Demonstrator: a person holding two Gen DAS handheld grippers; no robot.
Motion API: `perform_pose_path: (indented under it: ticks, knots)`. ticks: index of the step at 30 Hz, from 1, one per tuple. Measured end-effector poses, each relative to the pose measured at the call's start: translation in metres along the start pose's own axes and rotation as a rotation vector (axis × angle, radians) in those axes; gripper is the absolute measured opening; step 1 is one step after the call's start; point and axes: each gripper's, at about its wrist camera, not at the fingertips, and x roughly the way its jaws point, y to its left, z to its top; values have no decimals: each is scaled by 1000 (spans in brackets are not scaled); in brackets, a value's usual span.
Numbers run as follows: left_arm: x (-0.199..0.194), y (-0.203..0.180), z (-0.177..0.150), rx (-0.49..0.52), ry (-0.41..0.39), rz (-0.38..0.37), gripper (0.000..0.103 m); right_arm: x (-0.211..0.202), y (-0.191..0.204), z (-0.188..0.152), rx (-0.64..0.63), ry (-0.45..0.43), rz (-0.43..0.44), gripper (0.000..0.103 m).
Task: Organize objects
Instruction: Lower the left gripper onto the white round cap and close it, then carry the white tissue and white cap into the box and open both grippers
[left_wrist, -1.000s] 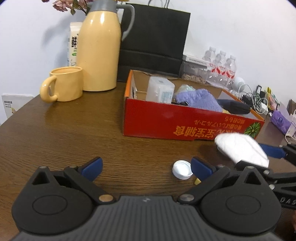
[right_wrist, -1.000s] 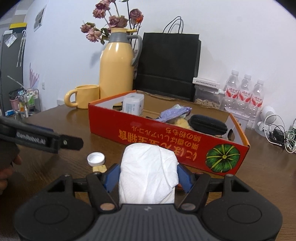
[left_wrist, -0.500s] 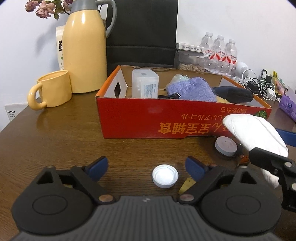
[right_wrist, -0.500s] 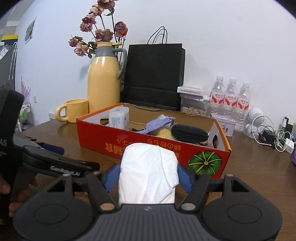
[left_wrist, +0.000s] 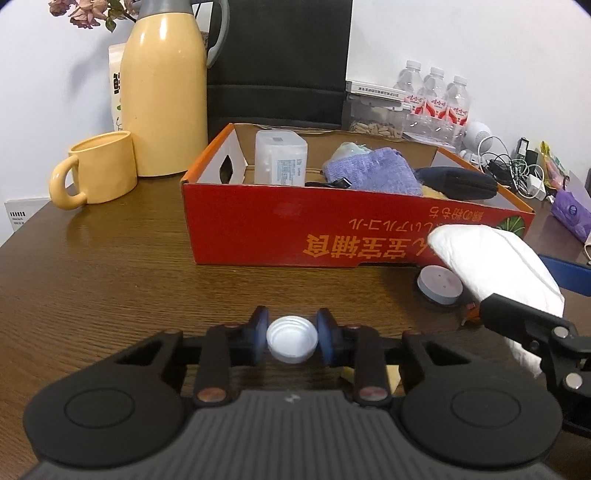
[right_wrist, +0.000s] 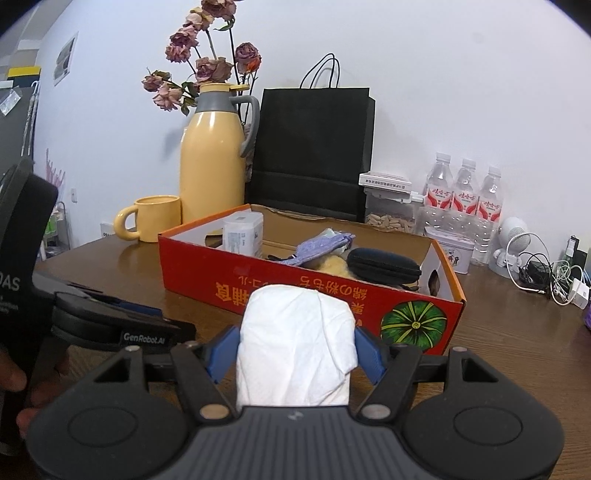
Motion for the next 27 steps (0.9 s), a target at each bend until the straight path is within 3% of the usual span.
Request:
perform_pose_path:
  ticks: [15,27]
  knots:
    - [-26,0,7,-40,-96,-24,30,-4,0,1,4,-20,2,68]
    - [-45,-22,67,-9,-247,-101,30,-2,-22,45,16,-92,-52,68]
